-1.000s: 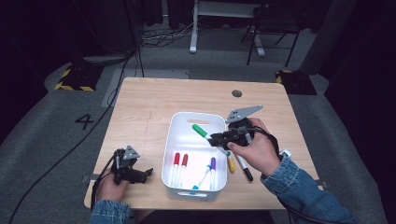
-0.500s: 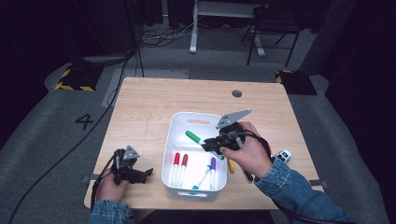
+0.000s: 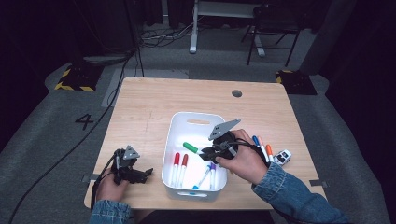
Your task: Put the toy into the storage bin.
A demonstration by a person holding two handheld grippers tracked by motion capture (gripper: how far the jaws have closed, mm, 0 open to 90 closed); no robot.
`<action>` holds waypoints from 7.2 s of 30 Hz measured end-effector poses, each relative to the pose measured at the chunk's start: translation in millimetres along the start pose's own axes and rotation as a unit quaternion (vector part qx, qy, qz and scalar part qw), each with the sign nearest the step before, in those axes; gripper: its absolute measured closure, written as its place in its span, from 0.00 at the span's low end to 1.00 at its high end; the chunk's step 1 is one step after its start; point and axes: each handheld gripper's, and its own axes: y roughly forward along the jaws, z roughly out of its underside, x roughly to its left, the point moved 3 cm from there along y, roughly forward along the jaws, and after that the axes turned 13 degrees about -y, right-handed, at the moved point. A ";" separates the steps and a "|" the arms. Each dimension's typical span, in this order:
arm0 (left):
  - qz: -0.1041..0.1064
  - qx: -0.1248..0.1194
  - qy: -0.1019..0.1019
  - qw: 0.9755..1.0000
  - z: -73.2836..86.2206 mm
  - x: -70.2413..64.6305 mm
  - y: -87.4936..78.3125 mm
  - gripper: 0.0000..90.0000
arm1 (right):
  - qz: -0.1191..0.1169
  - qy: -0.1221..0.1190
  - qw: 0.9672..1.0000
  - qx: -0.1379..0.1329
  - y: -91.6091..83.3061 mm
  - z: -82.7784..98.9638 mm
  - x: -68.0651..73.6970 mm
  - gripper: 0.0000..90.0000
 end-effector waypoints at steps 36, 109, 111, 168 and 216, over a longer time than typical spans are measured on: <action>0.000 0.000 0.000 1.000 0.1 0.0 0.0 0.00 | 0.013 0.015 0.998 -0.052 -23.1 8.8 -8.0 0.55; -0.004 -0.001 -0.010 1.000 -1.4 2.8 0.8 0.00 | 0.099 0.192 0.967 0.136 15.2 160.2 -60.4 0.86; -0.004 -0.001 -0.010 1.000 -1.4 2.9 0.8 0.00 | 0.101 0.190 0.967 0.134 13.1 160.7 -62.2 0.86; -0.001 -0.001 -0.008 1.000 -1.5 2.9 1.0 0.00 | 0.080 0.103 0.992 0.003 -82.3 53.0 -41.8 0.86; 0.000 0.001 -0.005 1.000 -1.7 3.4 1.0 0.00 | -0.003 0.023 0.999 -0.023 -28.9 -21.0 -10.8 0.86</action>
